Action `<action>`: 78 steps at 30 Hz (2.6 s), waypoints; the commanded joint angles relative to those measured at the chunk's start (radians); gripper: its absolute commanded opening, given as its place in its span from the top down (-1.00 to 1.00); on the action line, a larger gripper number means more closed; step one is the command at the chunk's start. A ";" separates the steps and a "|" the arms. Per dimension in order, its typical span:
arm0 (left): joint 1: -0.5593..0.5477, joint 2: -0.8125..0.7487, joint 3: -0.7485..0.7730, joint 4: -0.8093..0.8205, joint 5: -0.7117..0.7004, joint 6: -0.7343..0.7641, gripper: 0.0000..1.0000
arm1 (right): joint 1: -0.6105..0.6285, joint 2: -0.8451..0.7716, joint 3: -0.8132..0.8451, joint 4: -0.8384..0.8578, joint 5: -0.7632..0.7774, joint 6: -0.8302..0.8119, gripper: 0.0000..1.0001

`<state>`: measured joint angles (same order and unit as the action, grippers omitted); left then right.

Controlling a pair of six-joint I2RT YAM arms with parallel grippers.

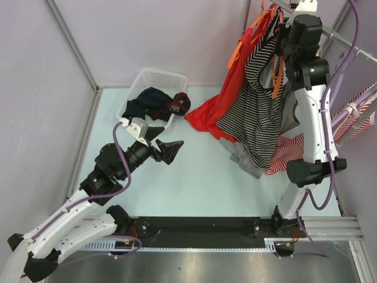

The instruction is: Place the tank top on the hanger

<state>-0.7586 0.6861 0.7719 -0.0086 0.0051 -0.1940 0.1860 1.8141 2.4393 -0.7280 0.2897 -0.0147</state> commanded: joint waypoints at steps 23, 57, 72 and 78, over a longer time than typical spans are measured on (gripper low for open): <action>0.008 0.004 -0.005 0.048 0.035 -0.033 -0.99 | -0.057 0.045 0.009 0.042 0.025 0.110 1.00; 0.008 -0.007 -0.002 0.044 0.019 -0.025 -0.99 | 0.136 -0.199 -0.229 0.125 0.295 0.082 -0.72; 0.008 -0.011 0.000 0.032 -0.068 0.014 -0.99 | 0.294 -0.518 -0.548 0.245 0.175 0.033 -0.77; 0.008 0.021 0.017 0.016 -0.111 0.045 -0.99 | 0.502 -0.654 -0.759 0.363 0.120 -0.106 -0.77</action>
<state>-0.7582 0.6895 0.7666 -0.0025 -0.0578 -0.1883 0.5678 1.2251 1.7672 -0.4911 0.4538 0.0029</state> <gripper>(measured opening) 0.994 0.885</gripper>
